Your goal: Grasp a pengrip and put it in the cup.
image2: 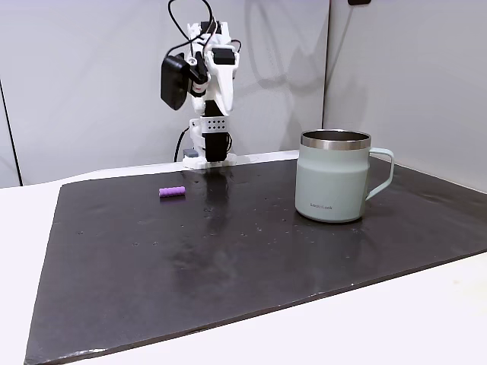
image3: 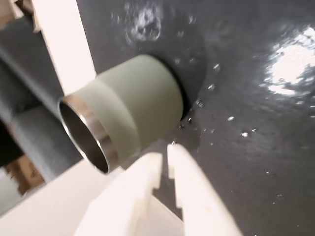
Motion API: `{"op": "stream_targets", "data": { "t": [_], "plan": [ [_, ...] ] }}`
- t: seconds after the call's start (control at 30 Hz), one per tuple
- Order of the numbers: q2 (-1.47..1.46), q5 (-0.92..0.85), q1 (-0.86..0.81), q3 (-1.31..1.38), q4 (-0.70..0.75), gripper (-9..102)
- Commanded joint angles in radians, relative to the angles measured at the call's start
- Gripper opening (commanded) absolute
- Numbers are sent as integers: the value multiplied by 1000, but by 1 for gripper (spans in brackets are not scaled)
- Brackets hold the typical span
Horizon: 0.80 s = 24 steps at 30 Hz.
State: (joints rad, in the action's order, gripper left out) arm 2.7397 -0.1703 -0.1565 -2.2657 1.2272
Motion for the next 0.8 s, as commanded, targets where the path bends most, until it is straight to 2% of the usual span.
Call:
{"op": "stream_targets", "data": {
  "t": [0.0,0.2,0.53,0.77],
  "plan": [
    [-121,-81,-104,198,110,9],
    [-382,-206,-268,410,247,16],
    [-690,-379,-489,537,295,25],
    [-896,-454,-558,603,296,29]
  ]
}}
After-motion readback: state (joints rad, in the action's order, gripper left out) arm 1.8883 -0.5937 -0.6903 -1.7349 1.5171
